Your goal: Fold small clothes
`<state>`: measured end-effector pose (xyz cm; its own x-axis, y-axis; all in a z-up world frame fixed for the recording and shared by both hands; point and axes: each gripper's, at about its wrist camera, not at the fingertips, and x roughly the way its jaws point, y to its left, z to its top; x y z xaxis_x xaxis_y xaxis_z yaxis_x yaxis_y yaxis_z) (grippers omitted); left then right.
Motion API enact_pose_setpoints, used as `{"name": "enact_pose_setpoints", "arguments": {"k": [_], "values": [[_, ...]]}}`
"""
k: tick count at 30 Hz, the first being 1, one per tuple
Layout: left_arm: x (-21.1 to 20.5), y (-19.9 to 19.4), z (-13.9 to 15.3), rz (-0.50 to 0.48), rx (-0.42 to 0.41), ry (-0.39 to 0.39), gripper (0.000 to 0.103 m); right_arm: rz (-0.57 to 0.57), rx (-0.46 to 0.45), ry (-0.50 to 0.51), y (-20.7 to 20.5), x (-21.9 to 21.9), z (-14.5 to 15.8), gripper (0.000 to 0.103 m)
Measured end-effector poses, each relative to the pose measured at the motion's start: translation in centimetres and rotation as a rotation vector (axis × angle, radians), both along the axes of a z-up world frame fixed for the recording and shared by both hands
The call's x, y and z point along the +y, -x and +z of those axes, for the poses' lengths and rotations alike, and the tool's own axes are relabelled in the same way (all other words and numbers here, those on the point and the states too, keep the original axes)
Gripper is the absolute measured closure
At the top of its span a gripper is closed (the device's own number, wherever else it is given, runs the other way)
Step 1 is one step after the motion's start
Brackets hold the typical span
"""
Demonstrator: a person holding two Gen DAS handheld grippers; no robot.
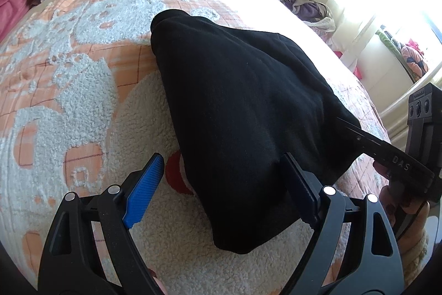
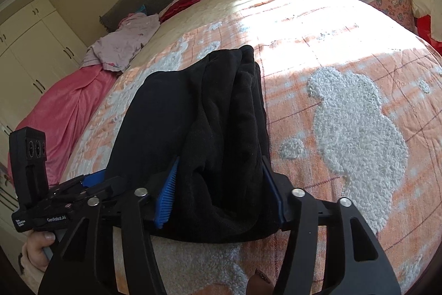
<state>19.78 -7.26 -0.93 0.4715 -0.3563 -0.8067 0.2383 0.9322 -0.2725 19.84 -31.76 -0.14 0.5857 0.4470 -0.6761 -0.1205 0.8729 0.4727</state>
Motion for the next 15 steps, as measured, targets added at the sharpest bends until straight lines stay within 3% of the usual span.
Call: {"name": "enact_pose_setpoints", "arguments": {"k": [4, 7, 9, 11, 12, 15], "values": [[-0.2, 0.8, 0.4, -0.017, -0.007, -0.003, 0.031, -0.003, -0.052, 0.037, 1.0, 0.6, 1.4, 0.079], [-0.6, 1.3, 0.0, -0.03, -0.007, -0.017, 0.031, -0.029, -0.032, 0.124, 0.8, 0.9, 0.4, 0.076], [-0.7, 1.4, -0.5, -0.03, -0.001, -0.022, 0.031, -0.058, -0.033, 0.192, 1.0, 1.0, -0.6, 0.061], [-0.8, 1.5, -0.9, -0.025, -0.001, -0.027, 0.031, -0.085, -0.044, 0.207, 1.3, 1.2, -0.9, 0.058], [-0.9, 1.5, -1.0, -0.025, -0.003, -0.03, 0.031, -0.107, -0.043, 0.222, 1.5, 1.2, -0.9, 0.049], [-1.1, 1.8, -1.0, -0.028, -0.023, -0.046, 0.031, -0.146, -0.049, 0.229, 2.1, 1.0, -0.7, 0.046]]}}
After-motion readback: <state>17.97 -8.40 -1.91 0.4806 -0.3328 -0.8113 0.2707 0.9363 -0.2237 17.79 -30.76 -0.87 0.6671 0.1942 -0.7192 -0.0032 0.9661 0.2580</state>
